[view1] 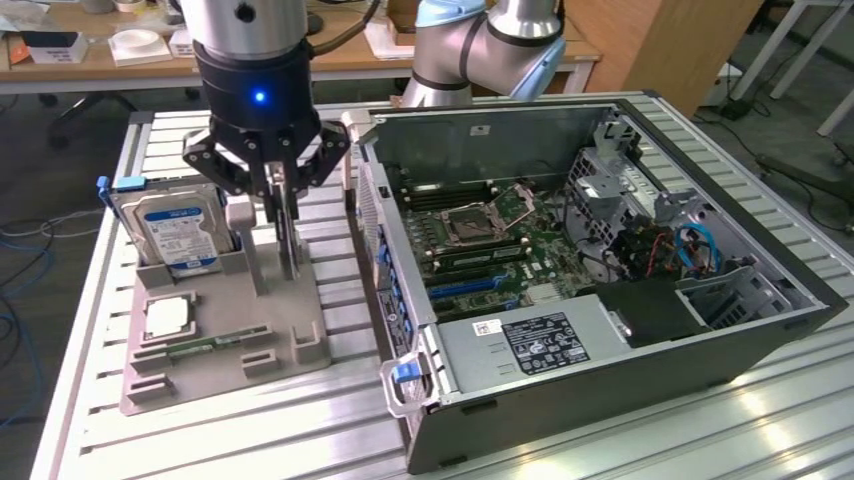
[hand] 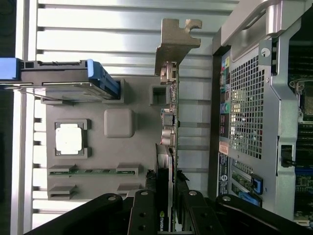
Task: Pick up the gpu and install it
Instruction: 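Pick up the gpu and move the gpu toward the slot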
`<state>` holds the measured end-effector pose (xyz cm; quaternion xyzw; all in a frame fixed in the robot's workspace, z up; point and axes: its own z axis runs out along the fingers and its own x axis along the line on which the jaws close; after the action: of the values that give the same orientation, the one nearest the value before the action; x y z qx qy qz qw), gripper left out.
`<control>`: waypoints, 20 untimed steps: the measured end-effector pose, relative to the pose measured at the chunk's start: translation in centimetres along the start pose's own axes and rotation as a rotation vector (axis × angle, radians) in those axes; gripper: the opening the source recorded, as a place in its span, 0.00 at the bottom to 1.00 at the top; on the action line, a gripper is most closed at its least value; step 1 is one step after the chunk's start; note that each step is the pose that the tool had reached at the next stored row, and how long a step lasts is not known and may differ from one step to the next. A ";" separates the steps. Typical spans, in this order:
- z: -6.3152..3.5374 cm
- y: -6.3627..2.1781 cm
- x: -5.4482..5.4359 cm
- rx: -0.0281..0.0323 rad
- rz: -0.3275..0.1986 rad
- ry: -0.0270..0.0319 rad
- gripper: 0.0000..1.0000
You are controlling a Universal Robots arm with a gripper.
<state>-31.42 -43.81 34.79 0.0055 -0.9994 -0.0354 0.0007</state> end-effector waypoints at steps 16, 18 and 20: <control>-0.53 0.04 0.0 -0.0004 0.000 -0.0001 0.26; -0.59 0.04 0.0 -0.0004 0.000 0.0000 0.26; -0.66 0.05 0.0 -0.0004 0.000 0.0000 0.26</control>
<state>-31.42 -43.82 35.45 0.0055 -0.9993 -0.0356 0.0007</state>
